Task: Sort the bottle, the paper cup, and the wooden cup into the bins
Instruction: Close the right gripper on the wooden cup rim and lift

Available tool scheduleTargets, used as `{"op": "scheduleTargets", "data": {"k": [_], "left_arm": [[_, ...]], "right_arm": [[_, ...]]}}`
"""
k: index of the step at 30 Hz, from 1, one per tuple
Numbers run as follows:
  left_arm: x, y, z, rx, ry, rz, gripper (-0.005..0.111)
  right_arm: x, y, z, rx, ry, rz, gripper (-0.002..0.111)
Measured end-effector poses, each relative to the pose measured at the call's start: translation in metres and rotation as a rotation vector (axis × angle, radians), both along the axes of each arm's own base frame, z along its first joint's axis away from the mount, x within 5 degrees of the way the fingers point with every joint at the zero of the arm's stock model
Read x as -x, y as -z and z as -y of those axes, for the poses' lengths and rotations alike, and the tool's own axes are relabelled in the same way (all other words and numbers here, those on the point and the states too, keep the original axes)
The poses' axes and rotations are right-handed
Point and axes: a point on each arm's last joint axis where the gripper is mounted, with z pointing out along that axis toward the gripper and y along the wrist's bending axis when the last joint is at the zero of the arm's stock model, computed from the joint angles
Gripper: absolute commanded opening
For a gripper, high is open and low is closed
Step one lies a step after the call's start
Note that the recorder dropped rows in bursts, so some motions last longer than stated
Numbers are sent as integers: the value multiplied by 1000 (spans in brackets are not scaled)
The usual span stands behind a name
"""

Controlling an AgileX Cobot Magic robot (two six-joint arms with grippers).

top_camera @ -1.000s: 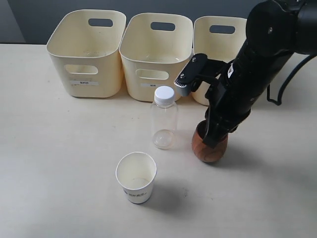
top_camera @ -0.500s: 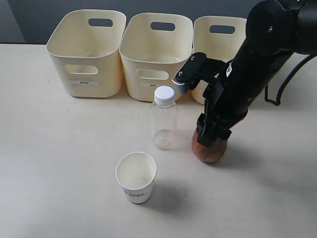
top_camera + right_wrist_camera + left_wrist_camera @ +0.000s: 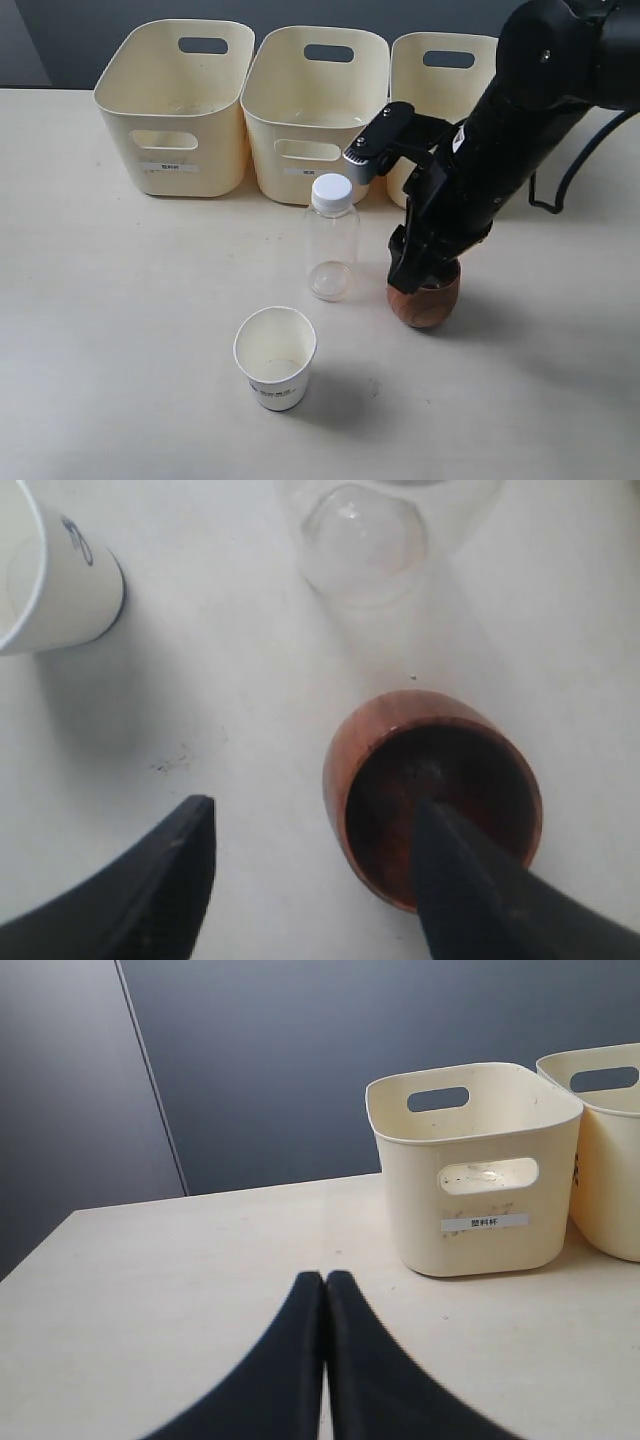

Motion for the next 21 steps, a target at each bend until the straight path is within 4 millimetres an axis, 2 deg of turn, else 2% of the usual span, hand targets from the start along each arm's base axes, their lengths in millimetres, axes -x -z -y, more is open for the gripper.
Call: {"op": "scheduleTargets", "data": {"k": [19, 21], "left_arm": [[0, 0, 0, 0, 0, 0, 0], [0, 0, 0, 0, 0, 0, 0]], "right_arm": [[-15, 49, -8, 54, 12, -86, 55], [-15, 55, -8, 64, 11, -100, 50]]}}
